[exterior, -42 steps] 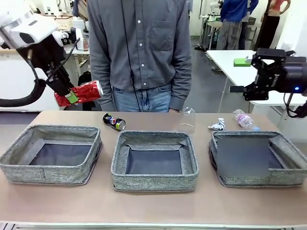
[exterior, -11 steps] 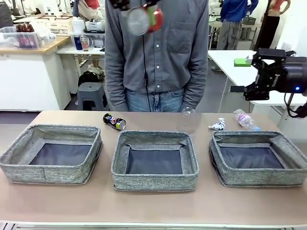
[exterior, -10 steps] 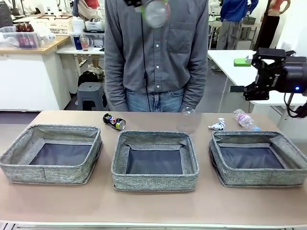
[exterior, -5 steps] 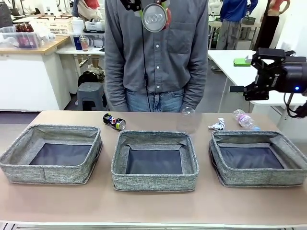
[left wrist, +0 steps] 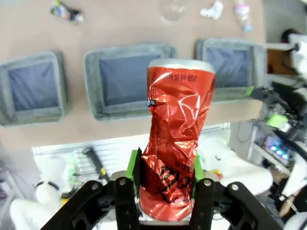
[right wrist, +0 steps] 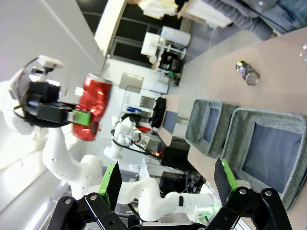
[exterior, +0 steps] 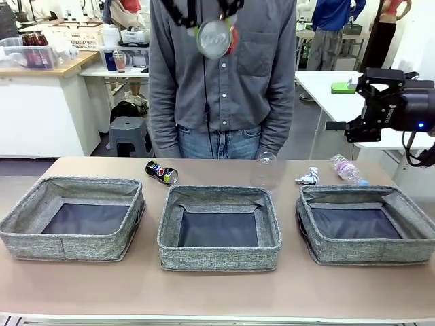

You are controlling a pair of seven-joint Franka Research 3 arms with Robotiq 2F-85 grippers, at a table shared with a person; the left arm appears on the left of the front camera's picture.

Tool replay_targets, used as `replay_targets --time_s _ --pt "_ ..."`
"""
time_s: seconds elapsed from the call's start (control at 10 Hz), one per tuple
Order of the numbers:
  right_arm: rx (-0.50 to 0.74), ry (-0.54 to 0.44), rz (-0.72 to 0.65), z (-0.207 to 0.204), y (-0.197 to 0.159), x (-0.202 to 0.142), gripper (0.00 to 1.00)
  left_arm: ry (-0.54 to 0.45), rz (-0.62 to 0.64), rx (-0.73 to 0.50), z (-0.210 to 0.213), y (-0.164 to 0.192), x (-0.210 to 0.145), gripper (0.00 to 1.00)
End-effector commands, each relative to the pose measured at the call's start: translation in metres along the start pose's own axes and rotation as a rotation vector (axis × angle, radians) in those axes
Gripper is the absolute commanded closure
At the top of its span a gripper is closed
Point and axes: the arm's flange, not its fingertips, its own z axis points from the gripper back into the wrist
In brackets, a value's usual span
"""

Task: Sort the waste into the appropriate baskets.
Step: Pick up the waste item pointed out by the person, then place the picked waste into the Fabric basket indicated by the person.

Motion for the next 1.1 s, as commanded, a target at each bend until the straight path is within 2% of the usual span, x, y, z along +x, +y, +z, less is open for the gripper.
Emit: replay_targets --time_s 0.0,0.1,1.0 --pt "0.021 -0.013 -0.011 -0.003 0.004 0.002 0.0 0.154 0.092 0.082 -0.023 0.013 0.016 0.56" --pt "0.021 -0.013 -0.011 -0.003 0.004 0.002 0.0 0.0 0.0 0.0 0.0 0.0 0.0 0.56" --pt "0.021 -0.013 -0.011 -0.003 0.004 0.002 0.0 0.0 0.0 0.0 0.0 0.0 0.0 0.56"
